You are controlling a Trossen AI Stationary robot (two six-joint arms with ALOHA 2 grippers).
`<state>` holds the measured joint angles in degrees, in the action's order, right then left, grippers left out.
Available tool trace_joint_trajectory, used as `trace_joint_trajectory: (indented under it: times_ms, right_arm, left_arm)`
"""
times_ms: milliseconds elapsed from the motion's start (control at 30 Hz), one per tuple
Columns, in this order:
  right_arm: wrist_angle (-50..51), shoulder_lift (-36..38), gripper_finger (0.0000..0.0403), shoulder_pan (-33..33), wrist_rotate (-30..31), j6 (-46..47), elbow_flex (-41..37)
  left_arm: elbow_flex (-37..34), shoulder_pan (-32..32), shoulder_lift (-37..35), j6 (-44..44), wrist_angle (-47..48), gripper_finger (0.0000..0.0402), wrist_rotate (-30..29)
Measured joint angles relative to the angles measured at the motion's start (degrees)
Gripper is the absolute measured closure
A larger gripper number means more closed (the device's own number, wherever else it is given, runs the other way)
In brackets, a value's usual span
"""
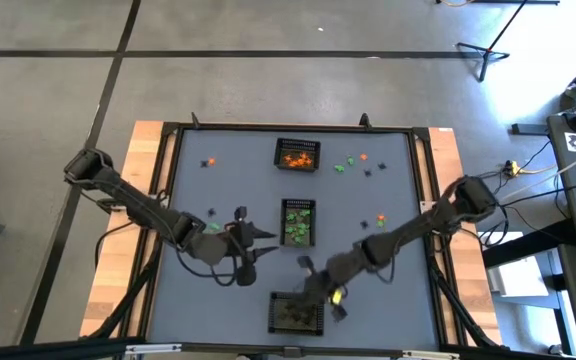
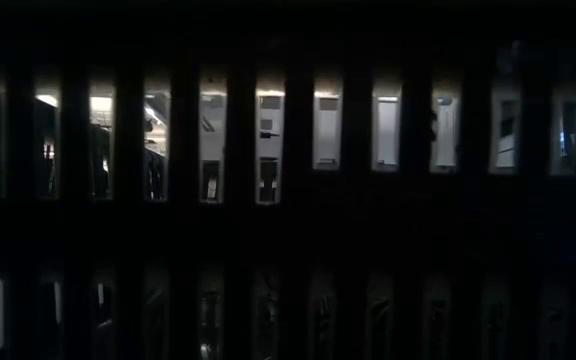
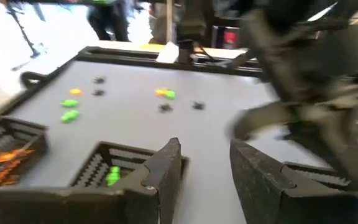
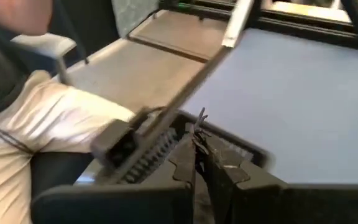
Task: Sort Halloween decoration
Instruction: Put the black spider toy into the bottom black bin, then put the green skeleton toy into the center black bin
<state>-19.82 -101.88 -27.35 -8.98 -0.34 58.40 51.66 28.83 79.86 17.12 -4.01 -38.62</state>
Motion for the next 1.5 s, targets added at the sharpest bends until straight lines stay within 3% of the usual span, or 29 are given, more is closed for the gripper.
trace_joint_trajectory:
  times_ms: [133,433,767,933,1067,1233,1367,1500]
  right_arm:
    - [0.5,-3.2,0.0382,-3.3,1.5,0.0,1.5]
    - [-4.3,-6.9,0.0372,-3.7,0.6,2.8,2.8]
    - [-5.1,-7.0,0.0231,-3.1,0.4,1.2,2.9]
    - [-4.0,-6.7,0.0194,-1.2,0.4,1.2,2.9]
    - [-0.8,-4.8,0.0190,0.2,0.4,0.9,2.9]
    - [2.6,0.3,0.0189,0.5,0.8,-1.0,2.9]
    - [6.0,4.3,0.0189,0.4,0.8,-2.8,2.9]
    - [8.1,7.6,0.0189,0.3,0.9,-3.0,1.1]
  left_arm:
    - [-4.4,3.6,0.0,-1.4,-8.2,0.0277,-5.3]
    - [-21.6,7.2,0.1,4.7,-33.6,0.0279,-6.5]
    - [-23.8,6.9,0.1,5.3,-36.5,0.0279,-7.4]
    - [-23.8,6.3,-1.7,8.4,-36.3,0.0279,-6.9]
    - [-23.6,4.8,-7.3,14.7,-24.3,0.0279,-6.3]
    - [-20.7,0.0,-14.7,30.6,6.3,0.0279,-4.3]
    - [-18.2,-5.2,-16.3,41.3,26.4,0.0279,4.9]
    - [-17.8,-10.0,-15.9,44.4,37.2,0.0279,14.5]
